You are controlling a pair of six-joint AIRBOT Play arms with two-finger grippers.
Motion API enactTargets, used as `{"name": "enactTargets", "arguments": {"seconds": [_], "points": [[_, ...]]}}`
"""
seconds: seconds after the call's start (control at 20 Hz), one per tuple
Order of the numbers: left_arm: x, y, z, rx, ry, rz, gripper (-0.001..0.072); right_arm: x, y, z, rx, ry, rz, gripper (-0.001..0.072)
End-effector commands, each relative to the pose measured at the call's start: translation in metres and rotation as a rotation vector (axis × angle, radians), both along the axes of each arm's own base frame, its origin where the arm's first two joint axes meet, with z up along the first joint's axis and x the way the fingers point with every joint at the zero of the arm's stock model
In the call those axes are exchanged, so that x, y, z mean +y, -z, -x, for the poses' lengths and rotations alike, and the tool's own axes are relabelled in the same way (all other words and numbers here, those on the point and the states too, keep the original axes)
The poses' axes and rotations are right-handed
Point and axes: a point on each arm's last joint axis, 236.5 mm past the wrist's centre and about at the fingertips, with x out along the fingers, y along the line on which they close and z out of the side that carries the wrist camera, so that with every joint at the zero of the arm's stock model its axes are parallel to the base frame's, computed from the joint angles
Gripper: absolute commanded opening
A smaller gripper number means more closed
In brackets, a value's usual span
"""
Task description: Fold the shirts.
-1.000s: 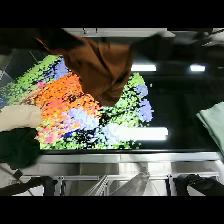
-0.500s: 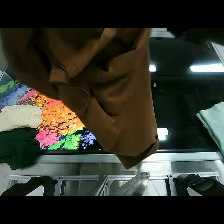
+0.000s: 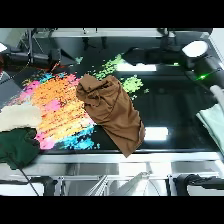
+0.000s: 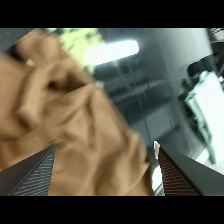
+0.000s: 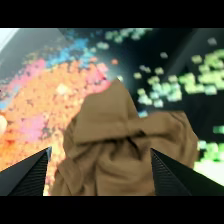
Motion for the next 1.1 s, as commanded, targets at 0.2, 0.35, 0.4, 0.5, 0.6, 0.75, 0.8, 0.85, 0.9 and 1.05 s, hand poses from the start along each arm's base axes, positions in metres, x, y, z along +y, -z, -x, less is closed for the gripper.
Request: {"name": "enactTargets", "arguments": {"seconds": [0.2,0.35,0.4,0.5,0.6,0.75,0.8,0.85,0.9,1.05], "points": [[0.067,0.105,-0.001,0.285,-0.018,0.021,0.0707,-0.146,0.122,0.135,0.759,0.044,0.061,0.0647],[0.044,0.155,-0.003,0.37,0.008,0.03,0.0707,-0.14,0.194,0.193,0.942,0.097,0.016,0.0642],[0.035,0.167,-0.003,0.39,0.016,0.036,0.0707,-0.134,0.214,0.207,0.977,0.106,0.021,0.0642],[0.022,0.19,-0.004,0.41,0.019,0.024,0.0707,-0.119,0.245,0.226,1.008,0.126,0.051,0.0642],[0.019,0.203,-0.015,0.391,-0.018,0.004,0.0707,-0.095,0.255,0.229,0.987,0.111,0.061,0.0642],[0.022,0.209,-0.031,0.35,-0.074,-0.018,0.0706,-0.052,0.255,0.217,0.937,0.084,0.014,0.0642],[0.023,0.21,-0.035,0.34,-0.089,-0.022,0.0689,-0.038,0.254,0.215,0.927,0.073,-0.011,0.0641],[0.02,0.212,-0.036,0.338,-0.087,-0.028,0.0688,-0.026,0.254,0.214,0.926,0.058,-0.037,0.0641],[0.019,0.212,-0.035,0.339,-0.085,-0.029,0.0687,-0.015,0.254,0.215,0.932,0.041,-0.066,0.0628],[0.014,0.216,-0.028,0.346,-0.05,-0.054,0.0262,0.001,0.249,0.211,0.906,0.006,-0.122,0.0025]]}}
